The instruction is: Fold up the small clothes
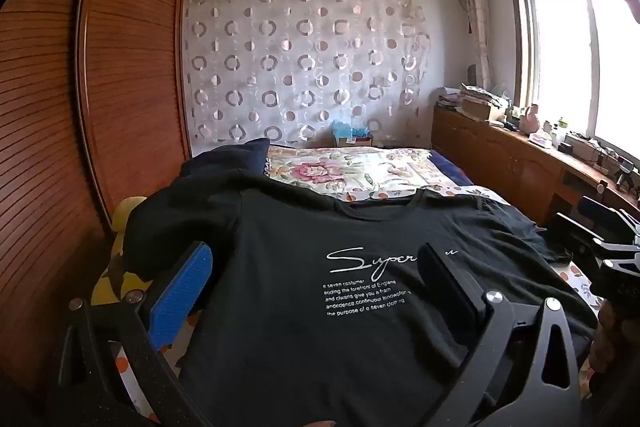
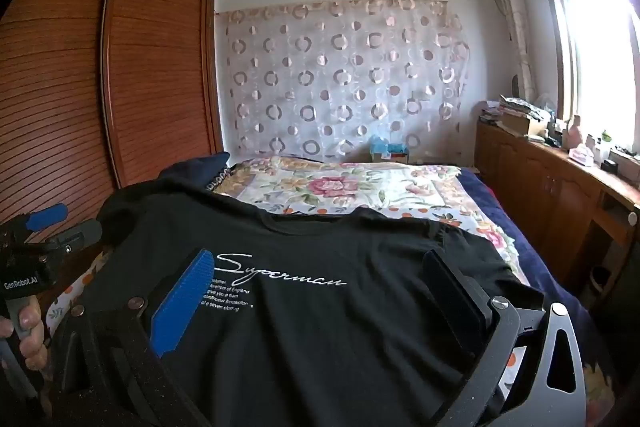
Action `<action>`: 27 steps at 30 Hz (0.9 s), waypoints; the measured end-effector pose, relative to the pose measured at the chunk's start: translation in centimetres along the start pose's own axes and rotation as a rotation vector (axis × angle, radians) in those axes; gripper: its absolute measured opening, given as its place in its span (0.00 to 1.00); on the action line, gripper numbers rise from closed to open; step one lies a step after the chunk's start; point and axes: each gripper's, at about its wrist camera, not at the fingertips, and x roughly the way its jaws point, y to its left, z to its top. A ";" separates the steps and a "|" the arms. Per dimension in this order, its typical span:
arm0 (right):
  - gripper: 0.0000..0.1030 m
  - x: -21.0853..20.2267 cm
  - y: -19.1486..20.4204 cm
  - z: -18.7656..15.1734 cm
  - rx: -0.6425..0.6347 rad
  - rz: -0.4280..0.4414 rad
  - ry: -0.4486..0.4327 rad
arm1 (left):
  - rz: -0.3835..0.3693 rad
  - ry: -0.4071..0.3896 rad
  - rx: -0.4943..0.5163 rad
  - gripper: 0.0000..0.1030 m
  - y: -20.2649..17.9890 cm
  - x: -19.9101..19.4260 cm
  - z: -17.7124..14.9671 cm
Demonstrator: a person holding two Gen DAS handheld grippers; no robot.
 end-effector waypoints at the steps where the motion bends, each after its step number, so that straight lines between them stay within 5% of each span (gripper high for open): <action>1: 1.00 0.0 0.0 0.0 0.004 0.003 -0.009 | 0.000 -0.003 -0.003 1.00 0.1 0.0 0.0; 27: 1.00 -0.1 -0.3 0.2 0.005 0.005 -0.010 | 0.001 -0.016 -0.003 1.00 0.1 -0.3 0.1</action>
